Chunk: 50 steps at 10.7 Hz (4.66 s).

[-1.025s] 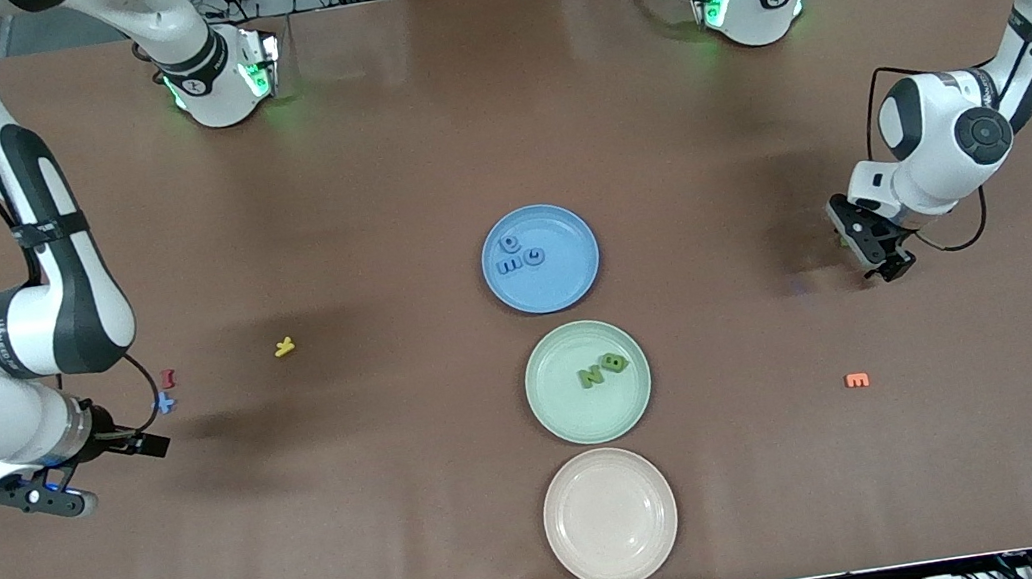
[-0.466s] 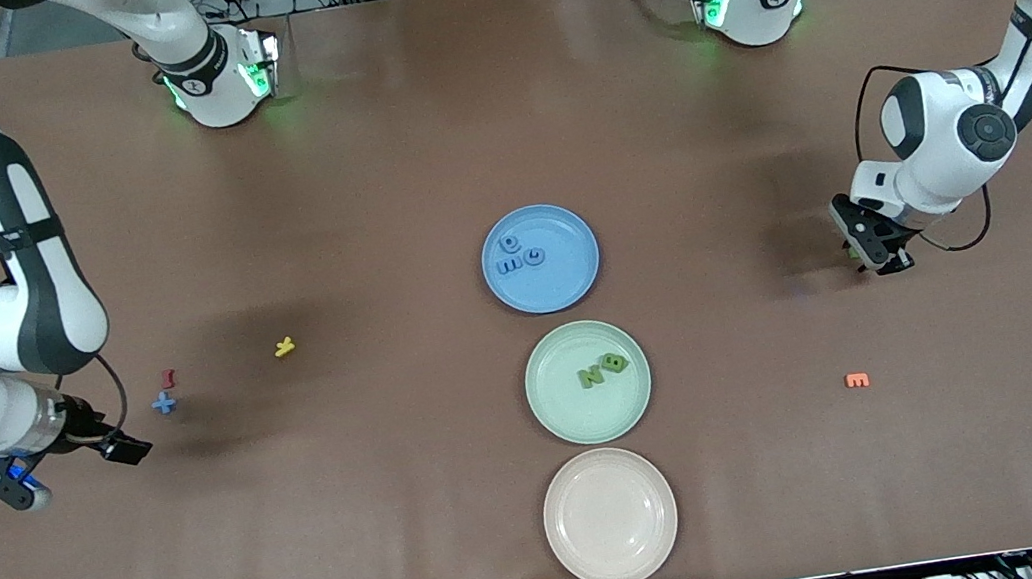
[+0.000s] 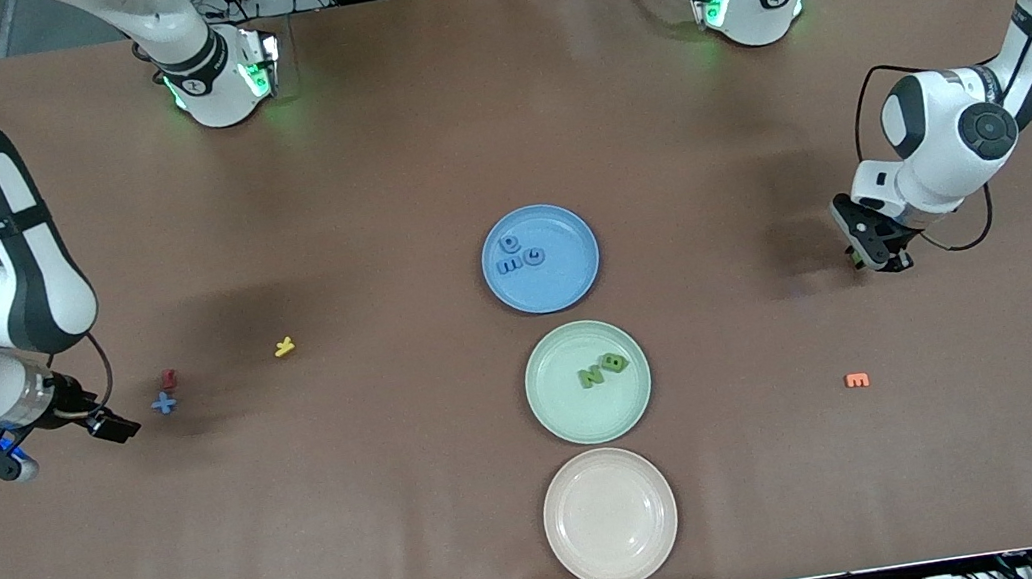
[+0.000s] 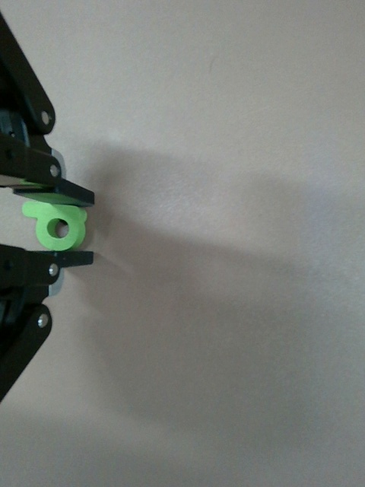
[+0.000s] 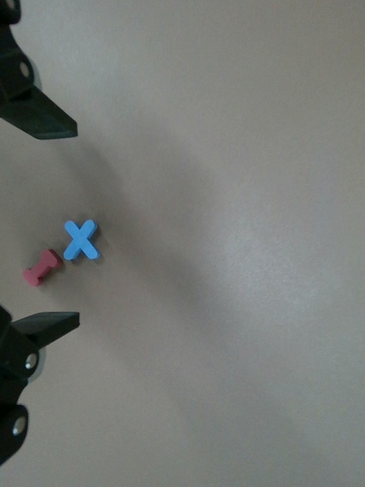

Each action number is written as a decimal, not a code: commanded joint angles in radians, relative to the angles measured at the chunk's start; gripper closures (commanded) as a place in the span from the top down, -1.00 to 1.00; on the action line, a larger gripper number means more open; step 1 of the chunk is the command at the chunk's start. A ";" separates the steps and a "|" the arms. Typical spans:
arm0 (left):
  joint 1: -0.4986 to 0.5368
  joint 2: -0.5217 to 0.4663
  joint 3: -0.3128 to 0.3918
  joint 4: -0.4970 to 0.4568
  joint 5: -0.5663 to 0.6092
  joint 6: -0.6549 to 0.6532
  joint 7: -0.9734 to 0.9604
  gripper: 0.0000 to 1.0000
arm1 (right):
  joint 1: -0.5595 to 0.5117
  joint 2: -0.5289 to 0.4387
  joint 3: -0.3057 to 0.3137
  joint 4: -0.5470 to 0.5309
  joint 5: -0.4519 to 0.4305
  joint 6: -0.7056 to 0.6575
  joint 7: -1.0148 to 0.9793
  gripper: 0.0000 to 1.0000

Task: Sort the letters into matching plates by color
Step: 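Grasp the green P with the left gripper while the right grasps blue X, then lower the green P onto the green plate and open the left gripper, then place the blue X on the blue plate while the left gripper withdraws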

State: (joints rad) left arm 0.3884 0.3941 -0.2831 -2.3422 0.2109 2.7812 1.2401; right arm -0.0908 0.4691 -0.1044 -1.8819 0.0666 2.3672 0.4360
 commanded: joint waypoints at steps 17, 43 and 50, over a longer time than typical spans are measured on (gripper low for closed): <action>-0.379 0.265 -0.251 0.651 -0.022 -0.275 -1.465 -1.00 | 0.011 0.102 0.015 -0.111 0.021 0.227 -0.034 0.18; -0.544 0.148 -0.067 0.903 0.064 -0.800 -1.600 1.00 | 0.451 0.085 0.044 0.182 -0.030 -0.103 -0.329 -0.74; -0.307 -0.116 -0.079 0.902 -0.039 -1.081 -1.527 1.00 | 0.733 0.097 0.052 0.198 -0.027 -0.125 -0.313 -0.74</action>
State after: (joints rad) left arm 0.0163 0.3674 -0.3522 -1.4032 0.2190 1.7395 -0.3032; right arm 0.5775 0.5555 -0.0488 -1.6991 0.0557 2.2614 0.1043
